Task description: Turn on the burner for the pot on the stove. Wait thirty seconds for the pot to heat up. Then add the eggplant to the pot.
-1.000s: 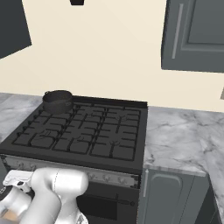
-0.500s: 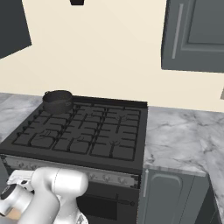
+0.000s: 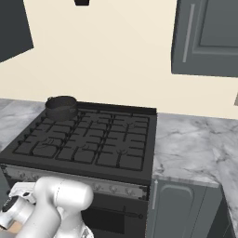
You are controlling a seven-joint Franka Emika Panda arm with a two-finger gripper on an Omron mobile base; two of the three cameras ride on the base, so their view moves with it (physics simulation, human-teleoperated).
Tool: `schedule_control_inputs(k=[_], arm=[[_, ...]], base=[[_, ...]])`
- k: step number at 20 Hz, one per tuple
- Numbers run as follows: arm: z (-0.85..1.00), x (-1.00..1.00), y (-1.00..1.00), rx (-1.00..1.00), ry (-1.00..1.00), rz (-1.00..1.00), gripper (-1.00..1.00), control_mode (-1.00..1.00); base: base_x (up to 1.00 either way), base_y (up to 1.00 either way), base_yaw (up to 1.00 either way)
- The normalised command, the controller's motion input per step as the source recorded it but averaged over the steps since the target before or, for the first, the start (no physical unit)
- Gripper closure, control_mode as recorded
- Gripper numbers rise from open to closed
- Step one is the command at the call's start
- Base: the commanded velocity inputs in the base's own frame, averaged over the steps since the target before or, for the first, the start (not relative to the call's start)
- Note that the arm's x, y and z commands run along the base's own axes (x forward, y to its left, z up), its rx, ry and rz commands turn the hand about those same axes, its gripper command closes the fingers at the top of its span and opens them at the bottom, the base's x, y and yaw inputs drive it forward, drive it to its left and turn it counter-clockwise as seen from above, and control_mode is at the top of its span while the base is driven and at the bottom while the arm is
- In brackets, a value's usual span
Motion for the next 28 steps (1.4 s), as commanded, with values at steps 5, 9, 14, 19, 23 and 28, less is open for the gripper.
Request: schedule_control_inputs(k=[5,9,14,19,23,28], arm=[[-0.12,0.12,0.28,0.00,0.00,0.00,-1.00,-1.00],[0.00,0.12,0.00,-0.01,0.00,0.00,-1.00,-1.00],[0.01,0.02,-0.07,0.01,-0.02,0.00,-1.00,-1.00],[0.06,0.00,-0.12,0.04,-0.05,0.00,-1.00,-1.00],[0.01,0.00,-0.01,0.01,-0.01,0.00,-1.00,-1.00],[0.12,0.00,-0.01,0.02,-0.04,0.00,-1.00,-1.00]], base=[[0.00,0.00,0.00],[0.00,0.00,0.00],[0.00,0.00,0.00],[0.00,0.00,0.00],[0.00,0.00,0.00],[0.00,0.00,0.00]])
